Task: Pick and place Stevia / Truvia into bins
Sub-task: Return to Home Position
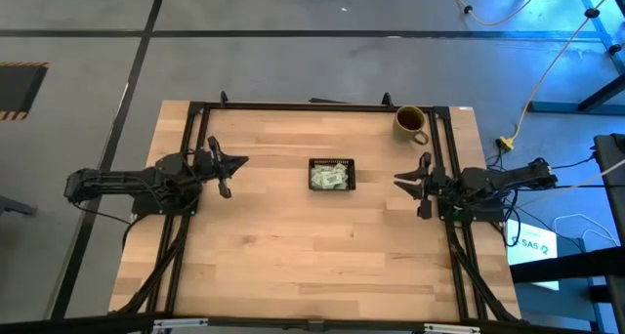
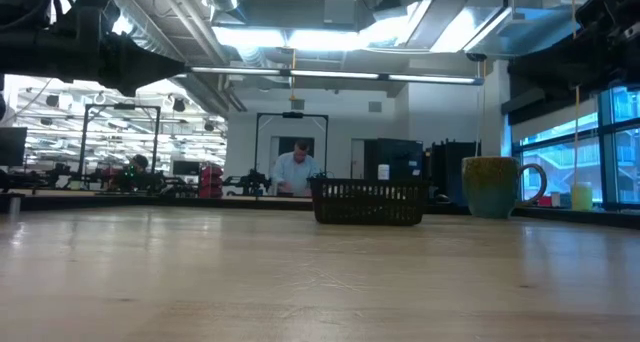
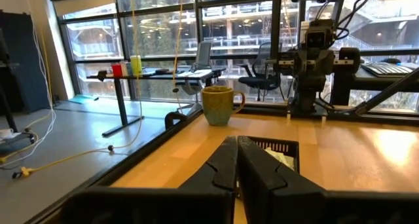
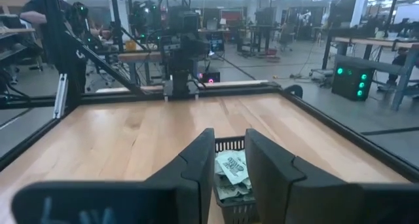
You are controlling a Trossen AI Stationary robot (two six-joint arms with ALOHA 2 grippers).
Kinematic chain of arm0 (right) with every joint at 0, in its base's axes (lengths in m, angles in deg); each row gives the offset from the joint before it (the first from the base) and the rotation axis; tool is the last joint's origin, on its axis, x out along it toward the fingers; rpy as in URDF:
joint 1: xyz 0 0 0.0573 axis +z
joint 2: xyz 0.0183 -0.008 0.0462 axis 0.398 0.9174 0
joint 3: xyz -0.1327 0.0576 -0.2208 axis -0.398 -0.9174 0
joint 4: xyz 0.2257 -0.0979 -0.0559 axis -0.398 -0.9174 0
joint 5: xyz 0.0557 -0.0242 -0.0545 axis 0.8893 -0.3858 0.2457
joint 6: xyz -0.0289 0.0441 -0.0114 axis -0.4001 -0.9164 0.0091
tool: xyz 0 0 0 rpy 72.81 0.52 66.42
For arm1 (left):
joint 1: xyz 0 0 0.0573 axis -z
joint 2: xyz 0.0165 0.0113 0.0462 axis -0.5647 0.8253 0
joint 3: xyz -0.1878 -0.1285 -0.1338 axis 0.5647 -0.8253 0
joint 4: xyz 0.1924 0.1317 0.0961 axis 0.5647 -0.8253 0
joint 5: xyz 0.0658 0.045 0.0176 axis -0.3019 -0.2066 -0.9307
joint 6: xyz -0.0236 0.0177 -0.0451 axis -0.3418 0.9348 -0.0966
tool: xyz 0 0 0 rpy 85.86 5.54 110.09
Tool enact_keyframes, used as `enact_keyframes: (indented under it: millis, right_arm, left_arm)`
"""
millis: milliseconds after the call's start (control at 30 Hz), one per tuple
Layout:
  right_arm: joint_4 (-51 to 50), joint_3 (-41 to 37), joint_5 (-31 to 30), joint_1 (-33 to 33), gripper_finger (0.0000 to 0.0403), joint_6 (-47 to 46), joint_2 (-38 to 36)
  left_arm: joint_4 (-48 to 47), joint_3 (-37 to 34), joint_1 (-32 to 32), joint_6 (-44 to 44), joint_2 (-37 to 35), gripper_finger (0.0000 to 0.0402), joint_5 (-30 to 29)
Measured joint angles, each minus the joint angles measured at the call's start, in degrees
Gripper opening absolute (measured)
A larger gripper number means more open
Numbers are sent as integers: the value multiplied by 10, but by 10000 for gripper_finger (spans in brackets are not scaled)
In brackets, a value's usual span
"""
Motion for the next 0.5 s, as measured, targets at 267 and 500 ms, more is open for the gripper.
enact_keyframes:
  millis: [267,500]
  right_arm:
    - [17,-6,0,0,90,29,0]
    - [17,-6,-152,0,90,43,1]
  left_arm:
    - [0,0,0,0,0,8,0]
    - [0,0,0,0,0,8,0]
